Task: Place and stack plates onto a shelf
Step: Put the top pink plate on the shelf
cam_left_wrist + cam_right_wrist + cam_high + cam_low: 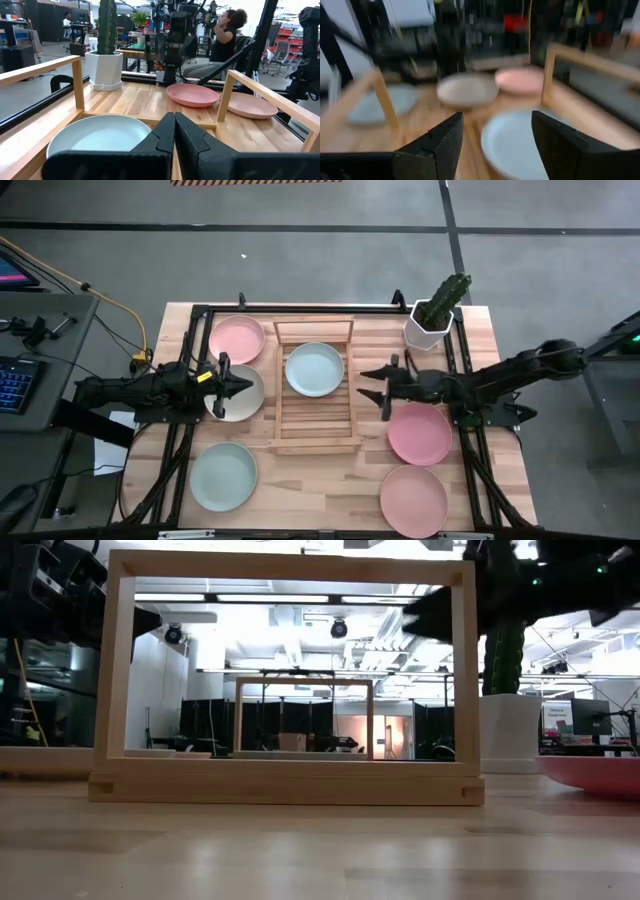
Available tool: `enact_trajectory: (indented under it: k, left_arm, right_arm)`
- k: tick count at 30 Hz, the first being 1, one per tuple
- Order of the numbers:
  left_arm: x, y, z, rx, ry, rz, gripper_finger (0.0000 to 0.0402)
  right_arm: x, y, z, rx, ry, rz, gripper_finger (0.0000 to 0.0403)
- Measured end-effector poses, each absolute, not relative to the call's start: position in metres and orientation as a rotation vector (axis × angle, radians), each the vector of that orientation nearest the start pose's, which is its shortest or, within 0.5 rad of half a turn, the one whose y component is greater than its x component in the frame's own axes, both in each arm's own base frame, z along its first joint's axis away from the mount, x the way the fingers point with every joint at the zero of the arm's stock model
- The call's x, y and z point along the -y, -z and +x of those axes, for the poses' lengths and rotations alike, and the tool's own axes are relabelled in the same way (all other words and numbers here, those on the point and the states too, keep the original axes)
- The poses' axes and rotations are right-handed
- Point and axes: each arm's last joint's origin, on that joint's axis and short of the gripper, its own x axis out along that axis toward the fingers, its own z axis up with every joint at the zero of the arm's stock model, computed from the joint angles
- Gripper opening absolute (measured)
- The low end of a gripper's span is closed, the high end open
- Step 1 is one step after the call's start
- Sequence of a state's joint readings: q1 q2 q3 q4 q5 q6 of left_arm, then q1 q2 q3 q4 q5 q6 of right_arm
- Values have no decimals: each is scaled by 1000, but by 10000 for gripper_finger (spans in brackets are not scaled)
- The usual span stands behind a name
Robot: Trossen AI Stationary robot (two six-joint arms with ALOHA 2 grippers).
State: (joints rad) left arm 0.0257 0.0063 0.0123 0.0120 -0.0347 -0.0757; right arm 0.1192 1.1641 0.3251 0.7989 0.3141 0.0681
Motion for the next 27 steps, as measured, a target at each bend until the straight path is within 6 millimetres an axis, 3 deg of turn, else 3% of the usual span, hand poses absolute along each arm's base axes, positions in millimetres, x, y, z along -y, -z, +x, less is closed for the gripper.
enact_trajectory:
  k: [7,13,18,21,27]
  left_arm:
    - [-4,-171,97,47,-61,-77,3]
    - [-4,-184,96,185,-62,-129,3]
    - [-9,-201,96,333,-230,-251,15]
    - [-13,-213,105,191,-374,-245,46]
    - [-28,-238,140,-323,-664,-164,125]
  right_arm:
    - [-17,-207,218,50,186,54,217]
    - [-18,-214,221,65,166,3,217]
    - [-17,-218,223,72,173,-40,217]
    - [-15,-221,224,81,184,-44,217]
    - [-13,-219,225,64,193,-13,217]
